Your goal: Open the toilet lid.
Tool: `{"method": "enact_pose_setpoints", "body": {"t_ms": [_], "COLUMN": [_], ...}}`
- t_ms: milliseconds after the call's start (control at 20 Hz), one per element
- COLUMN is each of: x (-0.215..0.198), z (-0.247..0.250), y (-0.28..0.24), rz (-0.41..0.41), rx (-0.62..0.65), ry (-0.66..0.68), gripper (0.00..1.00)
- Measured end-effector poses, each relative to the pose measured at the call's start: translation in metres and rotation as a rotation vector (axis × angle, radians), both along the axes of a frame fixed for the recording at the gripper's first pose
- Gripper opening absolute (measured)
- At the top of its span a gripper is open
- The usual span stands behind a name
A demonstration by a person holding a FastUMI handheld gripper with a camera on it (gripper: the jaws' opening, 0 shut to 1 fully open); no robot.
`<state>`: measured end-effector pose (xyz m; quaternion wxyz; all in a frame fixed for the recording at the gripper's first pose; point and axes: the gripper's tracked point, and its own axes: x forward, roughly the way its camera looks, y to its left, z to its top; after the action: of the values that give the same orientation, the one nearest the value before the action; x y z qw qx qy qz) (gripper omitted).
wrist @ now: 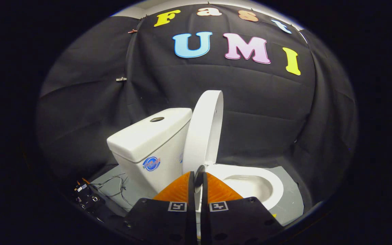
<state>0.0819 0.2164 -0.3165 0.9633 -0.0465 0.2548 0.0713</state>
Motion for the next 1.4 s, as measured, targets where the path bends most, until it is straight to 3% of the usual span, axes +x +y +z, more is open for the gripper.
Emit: {"method": "enact_pose_setpoints", "body": {"t_ms": [900, 1000, 1200, 1400], "x": [0.003, 0.002, 0.000, 0.003], "z": [0.001, 0.014, 0.064, 0.140], "y": [0.051, 0.046, 0.041, 0.022], "rz": [0.088, 0.083, 0.104, 0.108], "rx": [0.003, -0.003, 0.002, 0.066], "ry": [0.040, 0.007, -0.097, -0.206], "gripper": [0.09, 0.25, 1.00, 0.98]}}
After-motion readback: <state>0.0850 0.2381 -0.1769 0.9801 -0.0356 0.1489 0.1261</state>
